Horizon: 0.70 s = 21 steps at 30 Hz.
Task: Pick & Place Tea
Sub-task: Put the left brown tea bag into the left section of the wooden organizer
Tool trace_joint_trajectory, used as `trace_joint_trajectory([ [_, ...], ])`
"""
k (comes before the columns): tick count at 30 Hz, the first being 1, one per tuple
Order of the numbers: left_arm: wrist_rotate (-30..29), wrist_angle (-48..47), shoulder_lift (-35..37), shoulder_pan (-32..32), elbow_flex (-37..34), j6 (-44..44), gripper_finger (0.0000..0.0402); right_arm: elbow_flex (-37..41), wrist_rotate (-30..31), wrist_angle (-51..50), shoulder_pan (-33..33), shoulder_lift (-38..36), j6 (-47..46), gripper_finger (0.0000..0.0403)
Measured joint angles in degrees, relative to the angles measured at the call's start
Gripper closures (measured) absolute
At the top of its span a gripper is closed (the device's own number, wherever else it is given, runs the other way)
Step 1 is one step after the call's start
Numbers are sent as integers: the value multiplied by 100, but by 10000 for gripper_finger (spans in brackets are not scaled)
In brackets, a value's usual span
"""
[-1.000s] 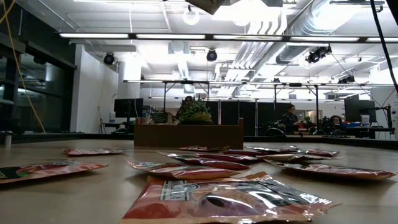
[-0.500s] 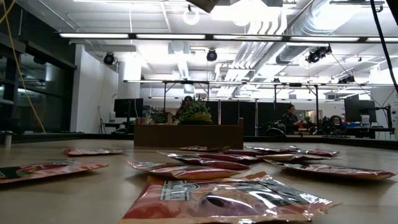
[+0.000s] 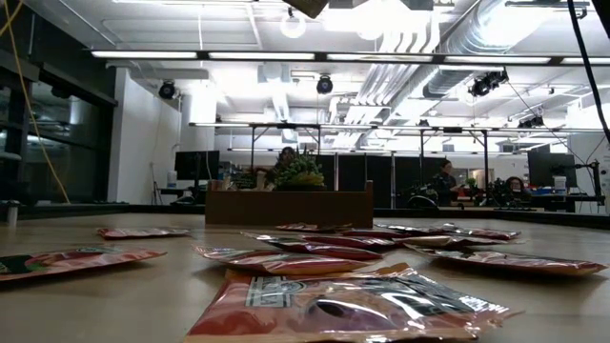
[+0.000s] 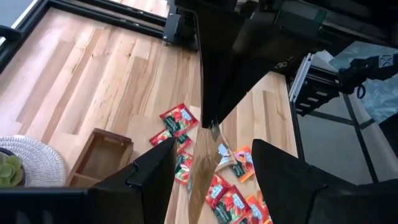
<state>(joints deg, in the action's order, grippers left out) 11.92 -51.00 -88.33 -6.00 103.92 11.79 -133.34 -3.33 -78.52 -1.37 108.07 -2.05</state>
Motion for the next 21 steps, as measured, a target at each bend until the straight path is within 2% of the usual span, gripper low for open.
trace_joint_trajectory([
  [14, -43, 23, -205, 0, 4, -5, 195, 0, -4, 159, 2, 0, -2, 403],
  [17, -46, -27, -284, 0, 6, -2, 214, 0, -6, 154, 2, 0, -2, 403],
  [21, -46, -18, -282, 0, 0, -91, 268, 0, -9, 146, 2, 0, -2, 403],
])
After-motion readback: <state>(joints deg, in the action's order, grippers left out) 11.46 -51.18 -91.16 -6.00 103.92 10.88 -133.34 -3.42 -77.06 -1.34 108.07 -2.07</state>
